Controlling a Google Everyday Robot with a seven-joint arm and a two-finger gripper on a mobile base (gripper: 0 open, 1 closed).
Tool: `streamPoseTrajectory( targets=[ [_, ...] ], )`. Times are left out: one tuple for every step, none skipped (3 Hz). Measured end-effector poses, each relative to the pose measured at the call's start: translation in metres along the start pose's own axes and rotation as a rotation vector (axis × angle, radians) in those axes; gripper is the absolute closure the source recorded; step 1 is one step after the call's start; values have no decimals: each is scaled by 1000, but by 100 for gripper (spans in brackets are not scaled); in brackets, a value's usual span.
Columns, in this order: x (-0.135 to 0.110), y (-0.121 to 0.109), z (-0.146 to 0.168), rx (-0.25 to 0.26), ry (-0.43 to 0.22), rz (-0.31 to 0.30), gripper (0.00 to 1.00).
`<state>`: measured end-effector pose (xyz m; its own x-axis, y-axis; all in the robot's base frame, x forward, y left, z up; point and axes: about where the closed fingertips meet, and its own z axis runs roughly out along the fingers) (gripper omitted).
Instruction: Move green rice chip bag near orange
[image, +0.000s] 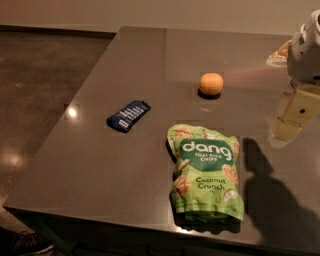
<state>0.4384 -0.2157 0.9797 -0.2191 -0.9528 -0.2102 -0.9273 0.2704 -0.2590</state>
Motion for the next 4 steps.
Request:
streamPoseTrajectory(
  targets=[
    [-1, 0, -1, 2, -1, -2, 0],
    [-6, 9, 2, -22, -15, -47, 0],
    [-14, 25, 8, -57, -13, -139, 0],
    [-23, 38, 24, -86, -1, -251, 0]
  ],
)
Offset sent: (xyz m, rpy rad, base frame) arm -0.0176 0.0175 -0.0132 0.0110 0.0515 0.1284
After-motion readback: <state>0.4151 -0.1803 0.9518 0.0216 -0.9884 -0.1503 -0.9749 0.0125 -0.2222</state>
